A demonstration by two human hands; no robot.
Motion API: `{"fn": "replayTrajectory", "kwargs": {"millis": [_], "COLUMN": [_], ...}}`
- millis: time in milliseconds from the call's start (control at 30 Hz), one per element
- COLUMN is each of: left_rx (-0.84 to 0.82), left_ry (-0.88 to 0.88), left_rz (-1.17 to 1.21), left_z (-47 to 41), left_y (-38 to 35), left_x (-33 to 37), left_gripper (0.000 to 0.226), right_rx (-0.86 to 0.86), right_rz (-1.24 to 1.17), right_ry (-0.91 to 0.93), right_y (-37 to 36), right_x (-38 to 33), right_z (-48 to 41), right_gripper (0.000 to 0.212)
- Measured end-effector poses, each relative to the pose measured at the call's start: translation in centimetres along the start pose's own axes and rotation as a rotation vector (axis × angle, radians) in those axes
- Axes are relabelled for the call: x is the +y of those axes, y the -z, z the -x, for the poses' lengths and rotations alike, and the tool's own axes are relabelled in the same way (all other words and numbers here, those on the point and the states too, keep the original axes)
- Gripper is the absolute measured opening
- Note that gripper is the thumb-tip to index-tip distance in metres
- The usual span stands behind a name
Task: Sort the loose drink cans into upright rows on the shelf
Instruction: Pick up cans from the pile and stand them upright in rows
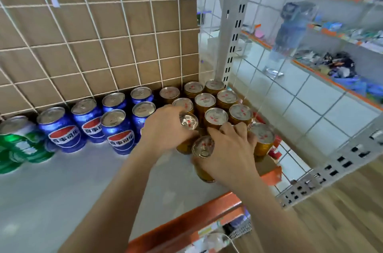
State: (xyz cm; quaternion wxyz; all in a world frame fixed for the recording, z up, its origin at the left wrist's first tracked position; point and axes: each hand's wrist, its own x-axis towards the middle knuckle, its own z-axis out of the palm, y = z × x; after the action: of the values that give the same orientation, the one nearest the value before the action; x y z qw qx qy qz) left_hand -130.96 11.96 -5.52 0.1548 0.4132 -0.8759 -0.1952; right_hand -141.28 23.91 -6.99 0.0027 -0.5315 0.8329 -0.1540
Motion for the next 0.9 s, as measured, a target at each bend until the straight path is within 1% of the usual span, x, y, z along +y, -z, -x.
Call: {"fn": "replayTrajectory", "kwargs": {"millis": [67,133,233,333,500,567,633,700,800,900], "left_rx": [0.02,0.027,0.012,0.004,-0.023,-0.063,-0.102,-0.128,-0.151,-0.12], "left_ry": [-0.011,0.03,0.065,0.087,0.113,0.144,0.168,0.179,0.176,0.144], "left_rz": [-0.015,-0.069,-0.108,-0.094,-0.082,-0.079,-0.079,-0.063,-0.023,-0.005], "left_z": [-1.2,-2.2,-3.0,-2.8,-2.4,-2.3,-2.2,-2.1,-1.8,-1.6], "left_y": [-0.4,-1.0,-1.7,-2.0,-2.1,-2.1,-2.0,-1.8,-1.7,-1.9], "left_x": [0.7,1.1,1.6,1.5,1.4,1.5,1.8,1.9,1.7,1.7], "left_gripper": [0.034,0.033,0.024,0.021,0.049,0.064,0.074,0.078,0.077,0.072], "right_rx": [-0.061,-0.074,-0.111,-0.15,-0.164,-0.181,-0.206,-0.25,-0.317,-0.297], "right_rz": [-0.005,-0.031,-0.026,0.002,0.006,0.02,0.034,0.021,-0.005,-0.029], "right_ry": [0.029,0.078,0.134,0.183,0.2,0.222,0.243,0.256,0.29,0.292], "right_y": [0.0,0.1,0.1,-0.1,-0.5,-0.6,-0.4,-0.2,0.3,0.3], "right_x": [0.8,1.5,1.9,2.2,2.4,2.5,2.7,3.0,3.5,3.7], "right_z": [-0.9,-1.6,-2.7,-3.2,-3.5,-3.4,-3.2,-3.0,-3.1,-3.1], "right_gripper": [0.059,0.06,0.068,0.074,0.083,0.087,0.09,0.087,0.069,0.062]}}
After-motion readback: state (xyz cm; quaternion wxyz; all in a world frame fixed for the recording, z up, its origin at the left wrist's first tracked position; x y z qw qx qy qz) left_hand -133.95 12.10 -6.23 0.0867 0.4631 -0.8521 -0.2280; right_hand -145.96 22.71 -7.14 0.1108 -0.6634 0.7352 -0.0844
